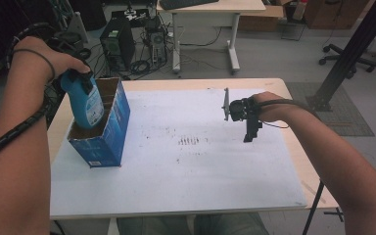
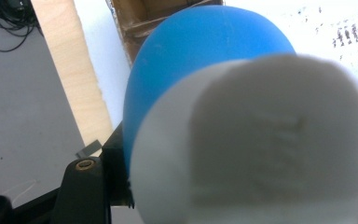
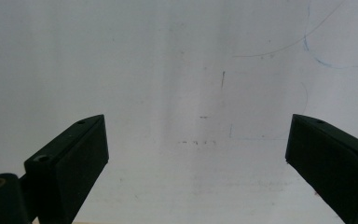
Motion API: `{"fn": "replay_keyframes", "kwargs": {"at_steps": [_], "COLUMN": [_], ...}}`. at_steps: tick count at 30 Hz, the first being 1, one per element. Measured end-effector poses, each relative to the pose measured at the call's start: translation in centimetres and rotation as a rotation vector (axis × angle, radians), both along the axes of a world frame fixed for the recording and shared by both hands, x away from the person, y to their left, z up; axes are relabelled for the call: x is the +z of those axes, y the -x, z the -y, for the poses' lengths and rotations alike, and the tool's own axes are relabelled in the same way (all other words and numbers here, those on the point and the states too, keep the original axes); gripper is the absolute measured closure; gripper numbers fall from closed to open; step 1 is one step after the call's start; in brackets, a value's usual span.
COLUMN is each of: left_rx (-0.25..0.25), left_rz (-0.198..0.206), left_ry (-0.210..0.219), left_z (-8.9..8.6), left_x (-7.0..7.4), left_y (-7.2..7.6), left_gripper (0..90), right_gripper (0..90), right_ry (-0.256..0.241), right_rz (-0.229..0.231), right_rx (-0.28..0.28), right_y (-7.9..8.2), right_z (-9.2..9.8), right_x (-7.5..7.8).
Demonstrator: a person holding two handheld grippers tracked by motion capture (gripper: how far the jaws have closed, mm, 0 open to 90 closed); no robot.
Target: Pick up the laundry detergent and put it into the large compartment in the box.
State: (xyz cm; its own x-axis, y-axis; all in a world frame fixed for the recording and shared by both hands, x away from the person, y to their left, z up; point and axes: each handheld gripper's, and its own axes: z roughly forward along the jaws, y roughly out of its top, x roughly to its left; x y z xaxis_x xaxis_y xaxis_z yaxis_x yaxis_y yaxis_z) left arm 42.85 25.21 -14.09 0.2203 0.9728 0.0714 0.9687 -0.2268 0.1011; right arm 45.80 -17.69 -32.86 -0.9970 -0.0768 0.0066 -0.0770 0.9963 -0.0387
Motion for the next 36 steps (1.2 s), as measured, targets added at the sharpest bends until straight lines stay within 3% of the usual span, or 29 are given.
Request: {"fn": "replay_keyframes", "kwargs": {"at_steps": [20,36], "left_rx": [0.027,0.044], "left_rz": [-0.012,-0.035], "left_ry": [0.006,0.012], "left_z": [-0.6,-0.8], "left_x": [-2.7,-6.2], "left_y": [-0.3,-0.3], "left_gripper": [38.7,38.6], "right_gripper": [5.9,6.0], "right_ry": [-0.002,-0.01], "right_rz": [-0.001,-0.004], "right_rx": [0.001,0.004], "right_y": [0.0,0.0], "right_z": [-0.1,0.1], "right_x": [-0.2,-0.3]}}
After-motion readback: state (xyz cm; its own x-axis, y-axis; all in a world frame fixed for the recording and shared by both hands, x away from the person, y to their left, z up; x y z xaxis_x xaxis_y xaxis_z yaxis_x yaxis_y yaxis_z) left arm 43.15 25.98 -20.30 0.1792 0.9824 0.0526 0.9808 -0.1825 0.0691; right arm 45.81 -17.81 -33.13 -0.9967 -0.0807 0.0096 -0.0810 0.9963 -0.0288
